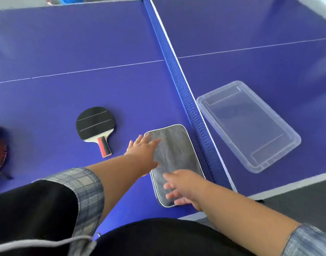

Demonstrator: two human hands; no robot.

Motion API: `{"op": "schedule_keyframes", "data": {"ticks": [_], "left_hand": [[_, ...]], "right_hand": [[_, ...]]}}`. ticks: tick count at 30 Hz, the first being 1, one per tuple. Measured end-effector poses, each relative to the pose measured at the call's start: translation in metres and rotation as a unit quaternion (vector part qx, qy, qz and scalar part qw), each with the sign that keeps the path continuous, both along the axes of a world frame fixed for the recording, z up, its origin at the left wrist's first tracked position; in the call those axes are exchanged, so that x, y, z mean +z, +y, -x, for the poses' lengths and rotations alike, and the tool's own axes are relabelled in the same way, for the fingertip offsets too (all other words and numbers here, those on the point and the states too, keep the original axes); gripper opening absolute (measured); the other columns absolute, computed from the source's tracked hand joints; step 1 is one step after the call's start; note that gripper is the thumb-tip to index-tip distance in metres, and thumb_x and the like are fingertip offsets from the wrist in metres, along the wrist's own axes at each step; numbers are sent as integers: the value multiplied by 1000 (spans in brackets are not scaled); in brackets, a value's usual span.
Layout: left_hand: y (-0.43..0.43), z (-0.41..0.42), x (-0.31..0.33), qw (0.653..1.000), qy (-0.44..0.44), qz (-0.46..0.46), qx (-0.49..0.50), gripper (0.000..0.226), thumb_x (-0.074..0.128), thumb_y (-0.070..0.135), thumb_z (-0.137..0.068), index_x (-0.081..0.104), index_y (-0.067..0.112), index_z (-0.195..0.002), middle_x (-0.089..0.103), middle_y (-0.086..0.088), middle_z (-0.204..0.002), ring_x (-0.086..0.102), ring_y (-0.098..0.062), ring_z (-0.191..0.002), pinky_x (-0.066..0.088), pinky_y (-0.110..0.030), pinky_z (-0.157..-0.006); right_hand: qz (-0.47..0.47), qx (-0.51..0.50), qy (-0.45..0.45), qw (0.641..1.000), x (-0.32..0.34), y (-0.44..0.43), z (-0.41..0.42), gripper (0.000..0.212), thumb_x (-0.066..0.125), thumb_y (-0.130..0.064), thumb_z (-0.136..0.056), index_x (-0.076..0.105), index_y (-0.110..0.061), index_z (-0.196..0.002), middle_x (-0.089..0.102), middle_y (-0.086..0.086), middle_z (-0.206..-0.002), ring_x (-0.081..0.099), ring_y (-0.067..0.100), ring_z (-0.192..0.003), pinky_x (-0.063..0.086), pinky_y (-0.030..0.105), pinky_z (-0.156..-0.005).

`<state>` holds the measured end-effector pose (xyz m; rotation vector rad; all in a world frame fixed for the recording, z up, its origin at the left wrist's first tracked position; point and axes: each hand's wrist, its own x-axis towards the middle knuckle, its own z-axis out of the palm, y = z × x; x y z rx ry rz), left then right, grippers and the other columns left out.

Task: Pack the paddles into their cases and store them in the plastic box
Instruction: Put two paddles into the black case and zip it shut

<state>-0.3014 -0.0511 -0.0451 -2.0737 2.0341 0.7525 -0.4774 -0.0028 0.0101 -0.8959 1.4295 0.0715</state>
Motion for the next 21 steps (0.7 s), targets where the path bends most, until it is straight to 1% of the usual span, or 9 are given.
{"op": "schedule_keyframes", "data": {"ticks": [3, 5, 6, 7, 9, 13, 16, 19, 21], "left_hand": [[10, -18, 3, 1000, 5, 0, -9, 89, 67, 50, -85, 12, 39, -154, 6, -1, -165, 3, -25, -152, 6, -49, -120], [25, -50, 18, 999, -7, 8, 38, 88, 66, 50, -86, 12, 37, -155, 7, -1, -165, 4, -24, -152, 8, -46, -120], [33, -69, 25, 998, -14, 11, 58, 87, 65, 51, -87, 12, 36, -155, 8, 0, -165, 5, -23, -151, 8, -44, -120], [43, -88, 30, 997, -18, 18, 79, 87, 64, 51, -87, 13, 35, -155, 11, 0, -164, 8, -23, -151, 11, -43, -120], [65, -123, 40, 992, -17, 20, 120, 84, 63, 52, -87, 16, 36, -154, 17, 3, -163, 17, -24, -148, 19, -43, -117], [112, -176, 53, 977, -1, 14, 214, 82, 62, 56, -85, 18, 40, -153, 18, 4, -162, 20, -27, -147, 26, -44, -114], [144, -213, 52, 966, 13, 21, 258, 81, 61, 57, -86, 20, 38, -153, 18, 3, -162, 22, -26, -146, 27, -43, -113], [172, -255, 46, 955, 28, 28, 294, 79, 60, 57, -86, 21, 40, -152, 17, 5, -162, 23, -25, -146, 30, -43, -114], [187, -285, 40, 949, 39, 28, 311, 78, 61, 56, -87, 21, 38, -152, 16, 5, -163, 23, -24, -146, 30, -43, -115]], "right_hand": [[149, 53, 58, 986, 4, -21, -15, 38, 50, -31, -98, 61, -1, -120, 68, 20, -115, 66, 37, -106, 52, 49, -95], [190, 62, 47, 979, 4, -27, -45, 35, 50, -33, -97, 62, -4, -114, 68, 19, -106, 67, 32, -95, 54, 36, -80], [190, 75, 38, 978, 3, -26, -60, 28, 50, -34, -97, 61, -15, -115, 68, 12, -104, 67, 25, -85, 50, 29, -67], [192, 83, 29, 977, 4, -24, -76, 32, 51, -34, -97, 57, -24, -127, 66, 7, -108, 65, 19, -79, 45, 26, -60], [202, 103, 11, 974, 5, -19, -107, 50, 53, -34, -97, 46, -27, -146, 58, 1, -112, 59, 16, -69, 42, 25, -55], [272, 156, -16, 949, 8, -7, -160, 50, 53, -30, -96, 47, -32, -146, 58, -4, -119, 55, 10, -67, 42, 19, -48], [314, 225, -18, 922, 10, 4, -207, 53, 54, -33, -99, 42, -30, -151, 45, -2, -149, 52, 12, -98, 41, 19, -66], [333, 281, -19, 900, 6, 21, -257, 58, 55, -36, -100, 36, -27, -154, 33, -3, -158, 47, 17, -130, 46, 33, -99], [336, 301, -20, 892, -1, 30, -291, 60, 55, -37, -100, 33, -26, -155, 28, -2, -162, 40, 19, -141, 40, 36, -111]]}}
